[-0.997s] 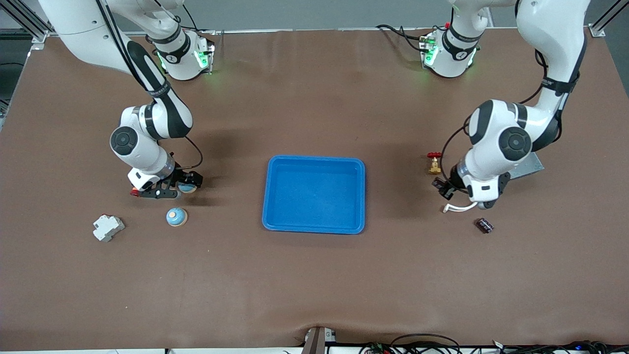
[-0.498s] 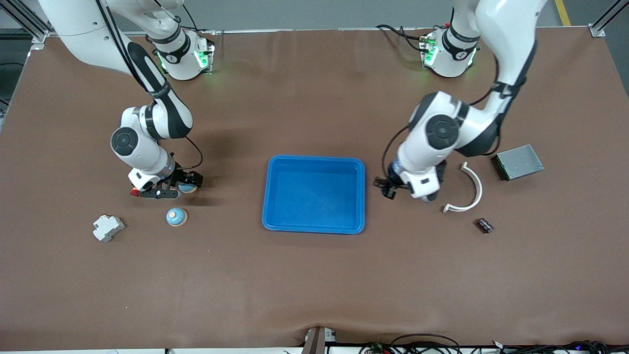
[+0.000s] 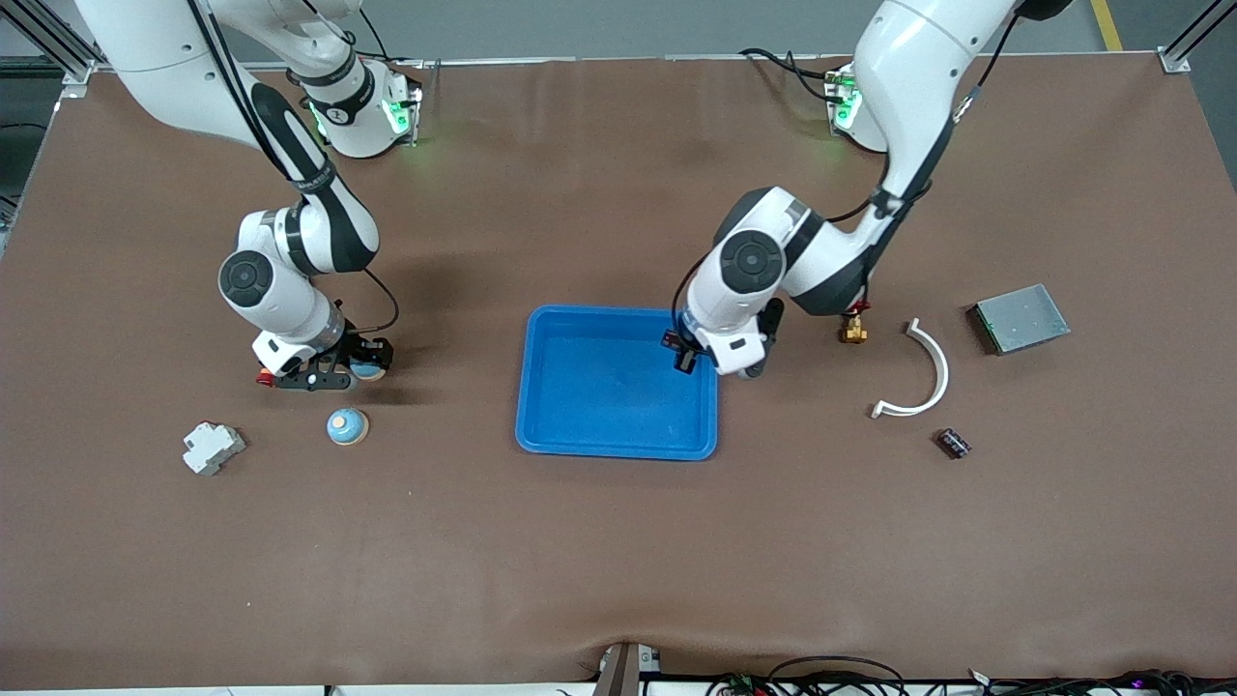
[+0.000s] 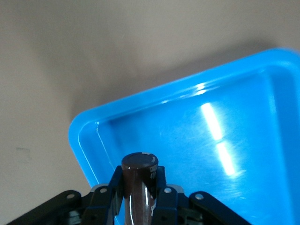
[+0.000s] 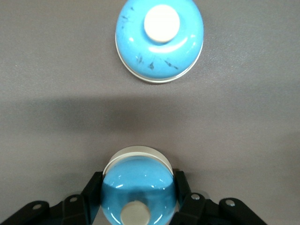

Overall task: Place electrolytic capacitor and blue bell in tray
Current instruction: 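Place the dark capacitor in the blue tray with the left gripper, then lower the light-blue bell into the tray with the right gripper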

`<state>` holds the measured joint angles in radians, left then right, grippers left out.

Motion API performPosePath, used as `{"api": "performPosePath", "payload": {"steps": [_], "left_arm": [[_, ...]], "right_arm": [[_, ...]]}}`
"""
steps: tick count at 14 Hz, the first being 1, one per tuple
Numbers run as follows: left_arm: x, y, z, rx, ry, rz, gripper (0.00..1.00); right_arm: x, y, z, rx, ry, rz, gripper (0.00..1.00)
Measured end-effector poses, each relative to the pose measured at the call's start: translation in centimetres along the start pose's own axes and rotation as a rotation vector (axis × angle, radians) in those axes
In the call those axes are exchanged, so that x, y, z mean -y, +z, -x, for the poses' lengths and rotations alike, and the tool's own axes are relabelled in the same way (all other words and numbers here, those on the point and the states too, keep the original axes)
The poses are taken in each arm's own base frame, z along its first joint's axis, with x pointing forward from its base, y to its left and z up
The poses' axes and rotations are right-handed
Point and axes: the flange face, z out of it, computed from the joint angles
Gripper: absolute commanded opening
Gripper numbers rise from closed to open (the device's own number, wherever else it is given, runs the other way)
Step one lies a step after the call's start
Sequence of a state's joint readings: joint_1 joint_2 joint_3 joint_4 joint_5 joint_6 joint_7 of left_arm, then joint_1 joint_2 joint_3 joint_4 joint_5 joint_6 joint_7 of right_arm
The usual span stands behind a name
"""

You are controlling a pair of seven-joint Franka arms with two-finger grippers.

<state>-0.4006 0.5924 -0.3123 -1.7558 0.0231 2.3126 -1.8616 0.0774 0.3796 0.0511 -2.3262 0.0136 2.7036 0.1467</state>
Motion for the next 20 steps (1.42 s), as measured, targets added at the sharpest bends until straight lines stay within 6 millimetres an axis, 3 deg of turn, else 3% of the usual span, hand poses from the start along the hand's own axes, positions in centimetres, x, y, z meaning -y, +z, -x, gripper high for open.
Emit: {"api": "performPosePath", "payload": {"steps": [3, 4, 6, 8, 10, 13, 15, 17, 20], "left_arm": [[0.2, 3.0, -0.3, -0.014, -0.010, -0.040, 0.00], [0.2, 3.7, -0.5, -0.025, -0.005, -0.047, 0.12], [0.1, 4.6, -0.9, -0.040, -0.006, -0.053, 1.00], [-0.7, 4.5, -1.0, -0.037, -0.012, -0.042, 1.00], [-1.9, 3.0, -1.3, -0.031, -0.020, -0.009, 1.00], [-3.9, -1.6, -3.1, -0.050, -0.049, 0.030, 1.00], [-4.7, -6.2, -6.1, -0.097, -0.078, 0.067, 1.00], [-4.7, -10.0, -10.5, -0.165, -0.081, 0.070, 1.00], [-3.9, -12.2, -17.6, -0.210, 0.021, -0.007, 1.00]], "right_arm": [[0.1, -0.5, -0.6, 0.018, -0.001, 0.002, 0.00], [0.3, -1.1, -1.3, 0.050, 0.002, 0.007, 0.00], [1.2, -3.9, -3.4, 0.125, 0.027, 0.019, 0.00], [3.3, -8.0, -5.4, 0.138, 0.061, 0.028, 0.00], [6.2, -11.3, -6.0, 0.132, 0.111, 0.036, 0.00], [11.0, -13.2, -5.6, 0.107, 0.198, 0.039, 0.00], [14.7, -13.3, -4.6, 0.082, 0.255, 0.036, 0.00], [18.6, -13.2, -3.3, 0.054, 0.305, 0.025, 0.00], [23.3, -13.0, -1.5, 0.013, 0.361, -0.003, 0.00]]}}
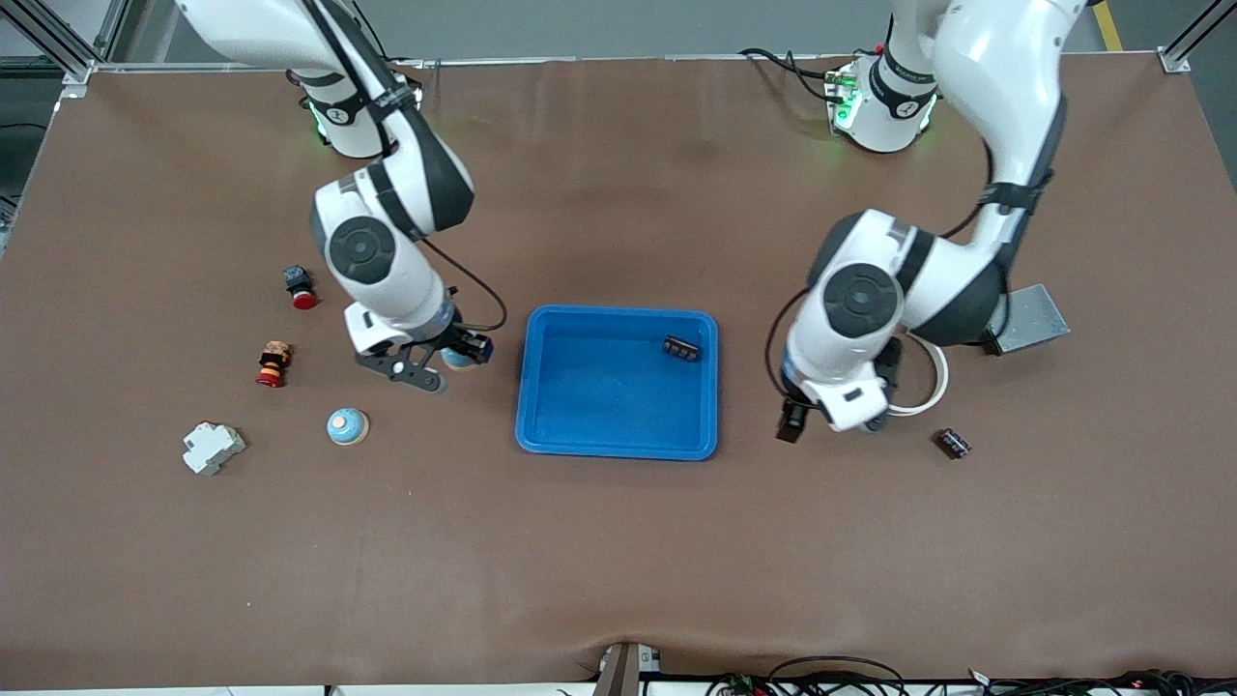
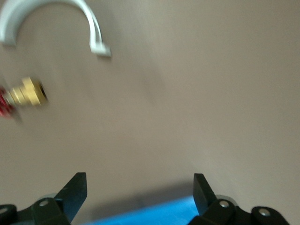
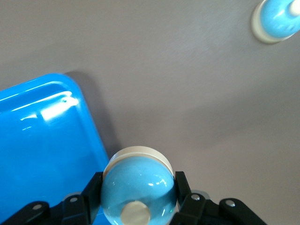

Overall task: Place electrolytic capacitor and blue bell in tray
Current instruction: 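Lower the light-blue bell into the tray with the right gripper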

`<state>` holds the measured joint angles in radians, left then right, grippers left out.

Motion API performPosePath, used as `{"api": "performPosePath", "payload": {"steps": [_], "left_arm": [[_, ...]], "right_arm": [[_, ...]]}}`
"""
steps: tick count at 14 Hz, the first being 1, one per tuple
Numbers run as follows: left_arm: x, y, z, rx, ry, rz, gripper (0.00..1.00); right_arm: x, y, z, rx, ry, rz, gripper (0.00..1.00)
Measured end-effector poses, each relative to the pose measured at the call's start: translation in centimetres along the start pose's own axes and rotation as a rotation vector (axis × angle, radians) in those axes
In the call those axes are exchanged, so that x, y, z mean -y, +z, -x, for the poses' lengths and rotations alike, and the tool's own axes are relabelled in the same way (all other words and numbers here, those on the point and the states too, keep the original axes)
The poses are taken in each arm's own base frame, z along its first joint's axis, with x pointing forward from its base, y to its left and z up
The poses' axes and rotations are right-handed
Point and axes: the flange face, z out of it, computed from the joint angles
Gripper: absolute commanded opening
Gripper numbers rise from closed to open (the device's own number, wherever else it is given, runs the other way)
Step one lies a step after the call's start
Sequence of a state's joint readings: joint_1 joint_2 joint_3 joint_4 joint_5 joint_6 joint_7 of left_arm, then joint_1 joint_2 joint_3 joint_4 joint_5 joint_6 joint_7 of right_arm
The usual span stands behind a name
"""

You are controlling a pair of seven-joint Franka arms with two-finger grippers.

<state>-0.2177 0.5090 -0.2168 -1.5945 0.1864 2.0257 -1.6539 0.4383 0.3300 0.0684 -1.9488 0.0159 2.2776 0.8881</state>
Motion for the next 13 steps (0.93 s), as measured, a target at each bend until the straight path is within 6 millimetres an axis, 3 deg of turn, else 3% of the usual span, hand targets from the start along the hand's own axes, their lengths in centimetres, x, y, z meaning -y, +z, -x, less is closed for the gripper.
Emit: {"api": "performPosePath", "payload": {"steps": [3, 5, 9, 13], "left_arm": [[1.3, 1.5, -8.6, 0.009, 0.101, -0.047, 1.00], [2.5, 2.8, -13.2, 0.025, 0.155, -0.069, 1.00], [4.2, 5.2, -18.7, 0.054, 0.219, -0.094, 1.00], [5.2, 7.8, -23.4, 0.065, 0.238, -0.057, 1.00]], "right_arm": [[2.9, 1.5, 2.9, -0.009, 0.059, -0.017, 0.00], [5.3, 3.1, 5.0, -0.009, 0.094, -0.025, 0.00], [8.2, 7.6, 7.9, -0.006, 0.125, -0.033, 0.00], [8.9, 10.0, 7.2, 0.002, 0.135, -0.018, 0.00]]}}
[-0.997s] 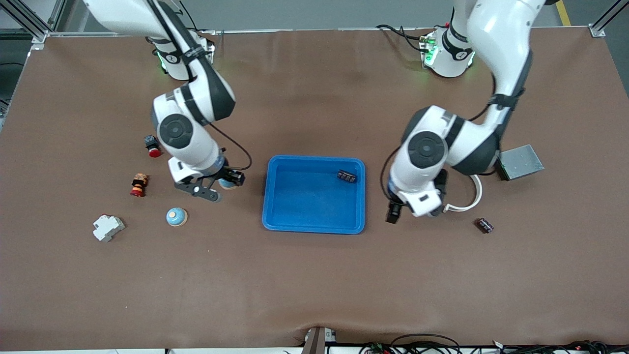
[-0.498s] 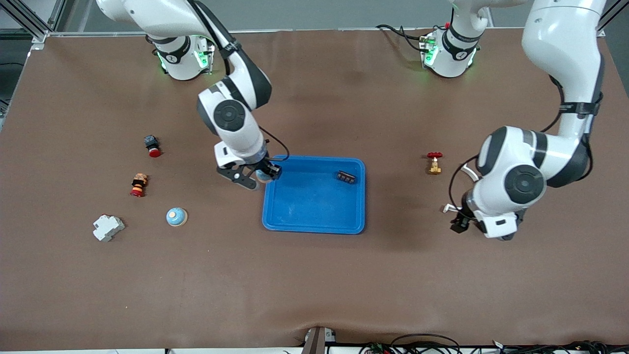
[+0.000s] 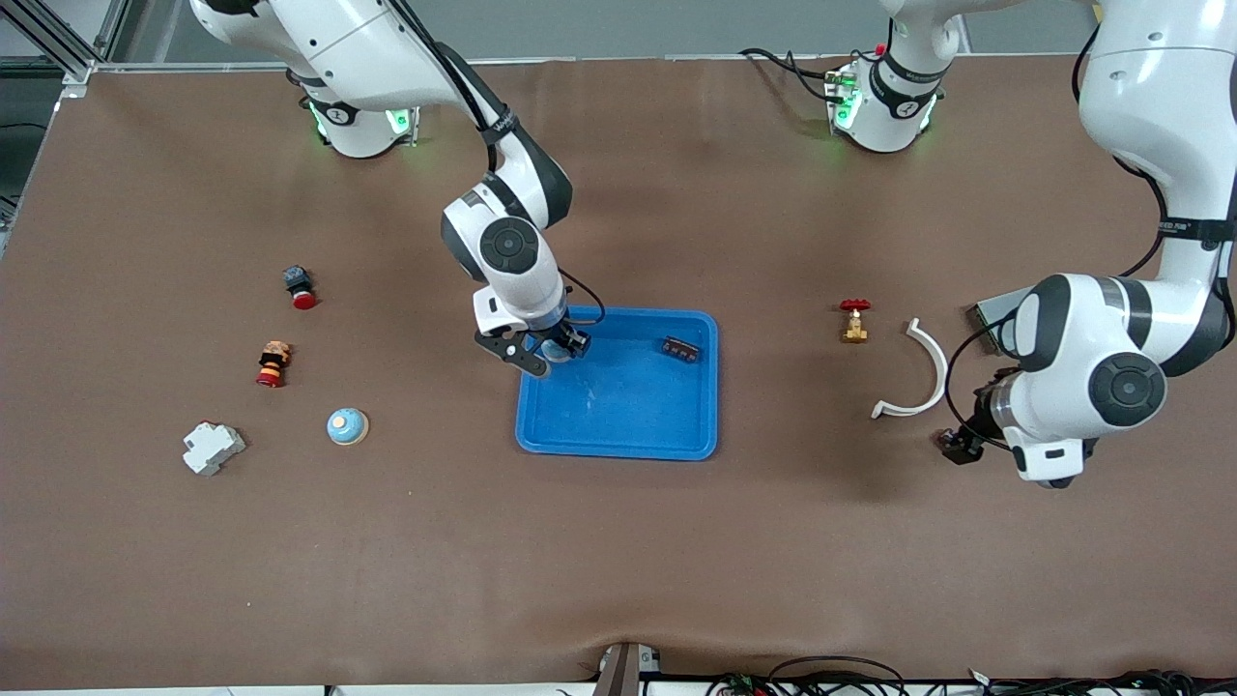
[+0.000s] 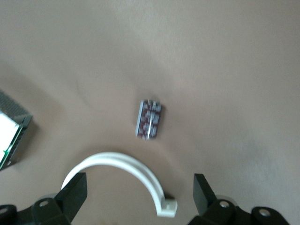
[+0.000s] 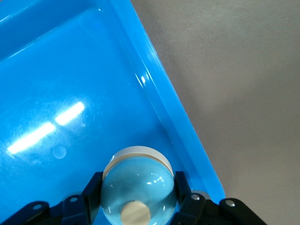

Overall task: Place electrolytic capacitor and blue bell in tray
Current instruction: 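Lower the light-blue bell into the tray with the right gripper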

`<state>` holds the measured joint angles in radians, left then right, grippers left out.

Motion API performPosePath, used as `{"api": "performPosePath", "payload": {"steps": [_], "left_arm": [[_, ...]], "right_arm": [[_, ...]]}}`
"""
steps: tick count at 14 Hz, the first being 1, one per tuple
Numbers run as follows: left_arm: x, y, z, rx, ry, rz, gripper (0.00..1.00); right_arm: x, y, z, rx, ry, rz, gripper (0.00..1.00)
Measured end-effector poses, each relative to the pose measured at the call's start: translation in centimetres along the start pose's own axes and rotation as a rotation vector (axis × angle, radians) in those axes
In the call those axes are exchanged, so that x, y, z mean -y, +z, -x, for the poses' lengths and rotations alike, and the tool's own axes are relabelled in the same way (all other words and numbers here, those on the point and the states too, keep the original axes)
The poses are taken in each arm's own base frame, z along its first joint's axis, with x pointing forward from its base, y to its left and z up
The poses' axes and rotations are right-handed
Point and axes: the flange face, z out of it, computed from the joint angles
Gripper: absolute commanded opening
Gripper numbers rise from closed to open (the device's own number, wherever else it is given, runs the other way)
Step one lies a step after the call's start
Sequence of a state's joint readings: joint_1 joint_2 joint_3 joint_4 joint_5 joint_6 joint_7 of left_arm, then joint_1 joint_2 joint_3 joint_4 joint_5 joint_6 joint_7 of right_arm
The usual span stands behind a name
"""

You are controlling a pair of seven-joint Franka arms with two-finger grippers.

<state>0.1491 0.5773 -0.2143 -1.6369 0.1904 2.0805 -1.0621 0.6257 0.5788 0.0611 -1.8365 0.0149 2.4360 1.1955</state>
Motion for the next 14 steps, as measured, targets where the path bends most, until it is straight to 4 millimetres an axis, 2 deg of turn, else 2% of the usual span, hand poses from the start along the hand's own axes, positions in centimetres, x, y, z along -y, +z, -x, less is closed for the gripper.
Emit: {"api": "performPosePath", "payload": {"steps": [3, 8, 10, 11, 13, 14], "left_arm": [[-0.1, 2.9, -0.5, 0.002, 0.000, 0.015, 1.00], [0.7, 6.2, -0.7, -0.039, 0.021, 0.044, 1.00], [1.4, 7.1, -1.2, -0.058, 0.036, 0.030, 1.00], [1.6, 7.5, -1.4, -0.060, 0.037, 0.027, 0.95], [1.8, 8.3, -1.9, -0.062, 0.029, 0.041, 0.94], [2.1, 8.6, -2.4, -0.062, 0.020, 0.048, 0.90]], "right_arm": [[0.9, 0.9, -0.2, 0.002, -0.001, -0.002, 0.00], [1.4, 2.2, 0.1, 0.007, 0.001, 0.005, 0.00], [1.5, 2.8, 0.1, 0.010, 0.001, 0.010, 0.00], [1.6, 3.1, 0.2, 0.011, -0.001, 0.013, 0.00], [1.9, 3.3, 0.2, 0.012, -0.002, 0.014, 0.00], [1.9, 3.3, 0.2, 0.012, -0.003, 0.013, 0.53]]}}
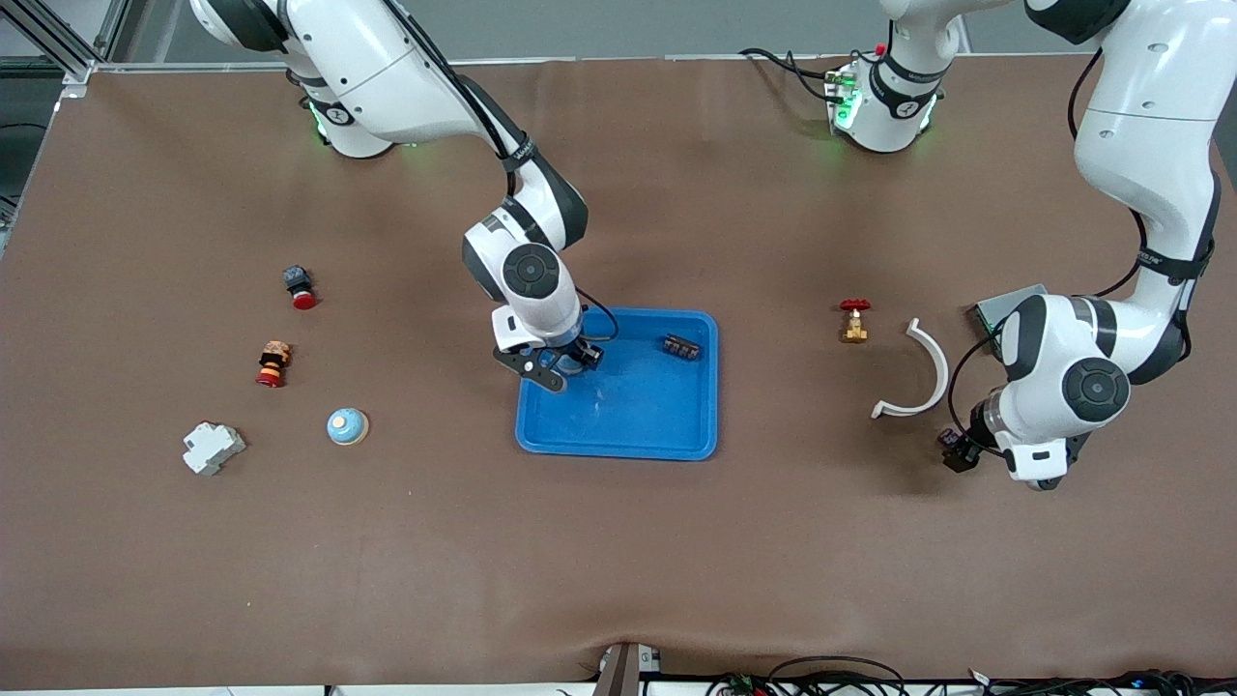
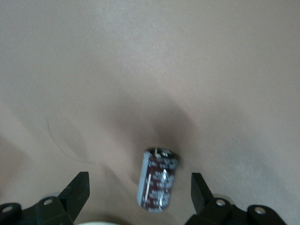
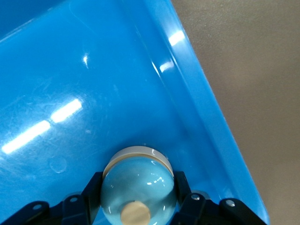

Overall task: Place electrolytic capacitor and blue bell in tray
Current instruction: 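Lower the light-blue bell into the tray with the right gripper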

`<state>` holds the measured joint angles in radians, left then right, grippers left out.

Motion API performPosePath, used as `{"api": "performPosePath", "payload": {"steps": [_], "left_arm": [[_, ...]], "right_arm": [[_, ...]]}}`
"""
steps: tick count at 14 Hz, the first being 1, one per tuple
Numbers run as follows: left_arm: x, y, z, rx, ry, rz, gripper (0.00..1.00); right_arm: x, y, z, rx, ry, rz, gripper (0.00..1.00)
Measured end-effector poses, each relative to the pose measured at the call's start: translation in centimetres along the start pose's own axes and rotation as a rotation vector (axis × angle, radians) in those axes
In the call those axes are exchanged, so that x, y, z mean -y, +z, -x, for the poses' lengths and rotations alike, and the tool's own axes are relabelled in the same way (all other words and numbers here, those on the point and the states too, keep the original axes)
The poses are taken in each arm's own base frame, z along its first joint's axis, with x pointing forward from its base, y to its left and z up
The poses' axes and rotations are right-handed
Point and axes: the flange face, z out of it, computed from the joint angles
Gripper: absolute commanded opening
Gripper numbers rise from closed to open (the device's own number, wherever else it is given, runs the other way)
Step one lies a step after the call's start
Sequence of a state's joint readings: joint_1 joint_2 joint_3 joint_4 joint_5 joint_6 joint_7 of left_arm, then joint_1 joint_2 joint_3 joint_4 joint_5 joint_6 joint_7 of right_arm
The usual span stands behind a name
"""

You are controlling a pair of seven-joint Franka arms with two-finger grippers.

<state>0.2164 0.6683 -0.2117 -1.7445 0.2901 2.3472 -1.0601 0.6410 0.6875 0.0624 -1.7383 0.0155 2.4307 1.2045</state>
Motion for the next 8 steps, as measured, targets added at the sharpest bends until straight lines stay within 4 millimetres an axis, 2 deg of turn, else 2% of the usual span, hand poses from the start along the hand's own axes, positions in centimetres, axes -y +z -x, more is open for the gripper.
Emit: {"api": "performPosePath", "payload": {"steps": [1, 2, 3, 4, 5, 6, 7, 8], "left_arm": [[0.2, 0.3, -0.4, -0.002, -0.008, 0.008, 0.74], [0.3, 0.6, -0.7, -0.003, -0.012, 0.015, 0.54], [0.2, 0.9, -0.7, -0.004, -0.012, 0.022, 0.44], [0.1, 1.1, -0.5, -0.004, -0.013, 0.027, 0.42], [-0.1, 1.1, -0.3, -0.002, -0.016, 0.028, 0.35], [-0.3, 1.2, -0.1, -0.001, -0.020, 0.028, 0.05], [-0.4, 1.2, 0.1, -0.001, -0.020, 0.029, 0.00], [-0.5, 1.1, 0.1, -0.001, -0.018, 0.030, 0.00]], "right_arm": [[0.0, 0.0, 0.0, 0.000, 0.000, 0.000, 1.00], [0.1, 0.0, 0.0, 0.000, 0.000, -0.001, 1.00], [0.1, 0.1, 0.1, 0.000, -0.001, -0.001, 1.00], [0.2, 0.2, 0.3, 0.001, -0.005, 0.001, 1.00], [0.5, 0.2, 0.6, 0.000, -0.010, -0.002, 1.00], [1.0, -0.1, 0.8, -0.003, -0.016, -0.012, 1.00], [1.5, -0.6, 0.8, -0.007, -0.020, -0.023, 1.00], [1.9, -1.1, 0.8, -0.009, -0.024, -0.028, 1.00]]}}
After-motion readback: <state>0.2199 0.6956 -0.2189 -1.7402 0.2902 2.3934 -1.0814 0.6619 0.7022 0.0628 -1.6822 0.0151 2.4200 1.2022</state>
